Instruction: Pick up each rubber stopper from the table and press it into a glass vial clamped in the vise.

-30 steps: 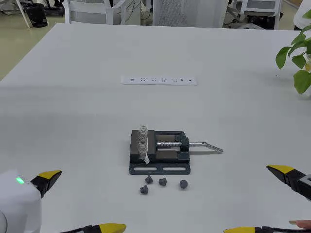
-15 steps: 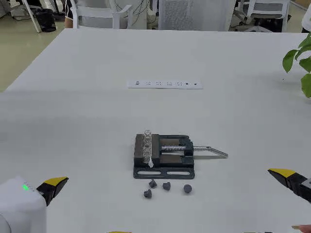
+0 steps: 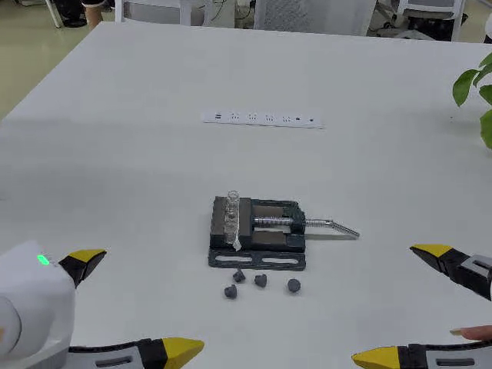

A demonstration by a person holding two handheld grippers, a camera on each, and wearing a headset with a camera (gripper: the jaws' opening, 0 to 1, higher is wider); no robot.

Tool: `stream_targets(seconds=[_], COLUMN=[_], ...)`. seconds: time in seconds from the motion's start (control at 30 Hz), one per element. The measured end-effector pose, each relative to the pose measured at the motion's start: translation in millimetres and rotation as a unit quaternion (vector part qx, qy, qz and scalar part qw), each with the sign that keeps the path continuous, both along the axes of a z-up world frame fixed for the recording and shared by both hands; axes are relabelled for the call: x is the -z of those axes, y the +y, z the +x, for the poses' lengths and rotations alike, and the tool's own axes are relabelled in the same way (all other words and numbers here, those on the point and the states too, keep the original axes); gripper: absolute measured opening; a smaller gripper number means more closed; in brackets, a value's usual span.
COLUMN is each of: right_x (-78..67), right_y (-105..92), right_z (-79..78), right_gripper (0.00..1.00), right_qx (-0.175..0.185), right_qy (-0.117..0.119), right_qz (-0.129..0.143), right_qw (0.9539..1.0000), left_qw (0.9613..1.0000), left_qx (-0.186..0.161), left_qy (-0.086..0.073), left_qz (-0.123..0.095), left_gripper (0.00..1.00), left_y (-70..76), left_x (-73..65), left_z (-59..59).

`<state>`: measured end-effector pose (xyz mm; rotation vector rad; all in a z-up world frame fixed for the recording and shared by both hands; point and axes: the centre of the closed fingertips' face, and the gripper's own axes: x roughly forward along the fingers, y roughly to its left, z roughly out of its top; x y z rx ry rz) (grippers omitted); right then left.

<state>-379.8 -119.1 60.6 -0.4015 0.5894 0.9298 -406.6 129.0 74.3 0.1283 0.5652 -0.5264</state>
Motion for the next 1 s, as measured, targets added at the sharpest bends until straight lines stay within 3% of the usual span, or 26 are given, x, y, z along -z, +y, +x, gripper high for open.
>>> stream_targets(seconds=[0.13,0.37,0.6,0.77,1.0], right_x=[1.7,4.5,4.4,9.5,17.9], right_y=[1.6,5.0,13.6,21.0,30.8], right_z=[4.4,6.9,11.8,14.3,20.1], right_gripper=[0.99,0.98,0.94,0.91,0.80], right_qx=[0.005,-0.010,-0.070,-0.132,-0.211], right_qy=[0.007,0.008,0.011,0.026,0.042], right_qz=[0.004,-0.011,-0.040,-0.073,-0.130], right_qw=[1.0000,0.9998,0.9967,0.9882,0.9678], left_qw=[1.0000,0.9999,0.9998,0.9994,0.9995], left_qx=[0.003,0.007,0.018,0.031,0.031], left_qy=[0.007,0.008,0.009,0.011,0.008], left_qz=[-0.001,-0.004,-0.001,0.010,0.004], left_gripper=[0.99,0.99,0.99,0.99,0.99], left_y=[4.2,3.4,-3.6,-5.8,-10.6], left_x=[6.7,5.8,9.6,12.8,11.2], left_z=[0.2,1.1,-0.8,-2.4,-1.4])
